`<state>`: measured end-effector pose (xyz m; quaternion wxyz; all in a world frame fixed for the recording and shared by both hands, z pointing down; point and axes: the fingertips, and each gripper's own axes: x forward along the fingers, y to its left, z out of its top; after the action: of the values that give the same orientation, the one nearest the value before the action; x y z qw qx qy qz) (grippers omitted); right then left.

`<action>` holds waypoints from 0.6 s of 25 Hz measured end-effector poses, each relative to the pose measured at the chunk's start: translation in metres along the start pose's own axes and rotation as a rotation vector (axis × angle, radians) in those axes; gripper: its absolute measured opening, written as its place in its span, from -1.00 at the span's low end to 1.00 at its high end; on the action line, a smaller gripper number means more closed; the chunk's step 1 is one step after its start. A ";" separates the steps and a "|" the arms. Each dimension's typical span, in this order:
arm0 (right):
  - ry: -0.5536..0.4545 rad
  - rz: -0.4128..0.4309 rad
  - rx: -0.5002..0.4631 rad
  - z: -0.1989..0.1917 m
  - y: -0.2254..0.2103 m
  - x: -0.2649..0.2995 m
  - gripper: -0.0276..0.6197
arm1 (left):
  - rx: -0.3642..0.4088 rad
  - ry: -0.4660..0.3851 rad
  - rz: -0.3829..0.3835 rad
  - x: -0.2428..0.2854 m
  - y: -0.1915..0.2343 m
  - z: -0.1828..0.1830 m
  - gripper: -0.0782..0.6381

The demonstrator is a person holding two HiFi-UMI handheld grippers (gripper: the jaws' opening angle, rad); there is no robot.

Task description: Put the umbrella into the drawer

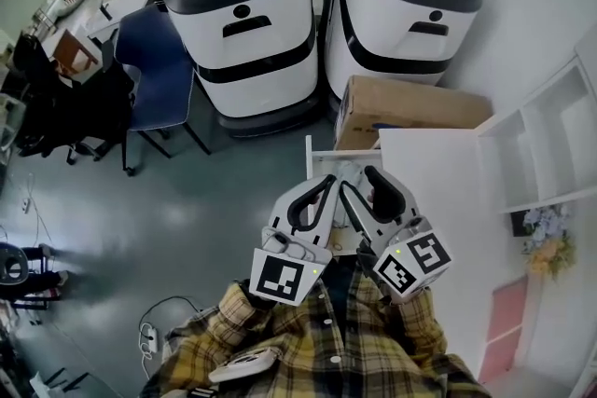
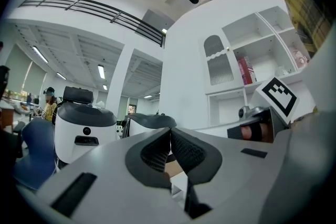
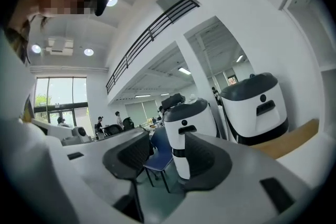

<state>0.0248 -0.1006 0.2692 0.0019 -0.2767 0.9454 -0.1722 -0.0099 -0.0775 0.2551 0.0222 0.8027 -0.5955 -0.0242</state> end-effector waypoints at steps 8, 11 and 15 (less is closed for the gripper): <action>-0.005 0.045 -0.119 0.026 0.025 -0.017 -0.51 | 0.011 -0.013 -0.025 -0.008 -0.011 0.013 -0.72; 0.007 0.036 -0.122 0.024 0.023 -0.024 -0.63 | 0.025 -0.016 -0.043 -0.007 -0.015 0.016 -0.72; 0.003 0.030 -0.123 0.025 0.017 -0.031 -0.74 | 0.039 -0.018 -0.070 -0.002 -0.022 0.017 -0.72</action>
<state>0.0445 -0.0788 0.2374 -0.0139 -0.2617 0.9583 -0.1142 0.0092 -0.0689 0.2367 0.0003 0.8232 -0.5674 -0.0203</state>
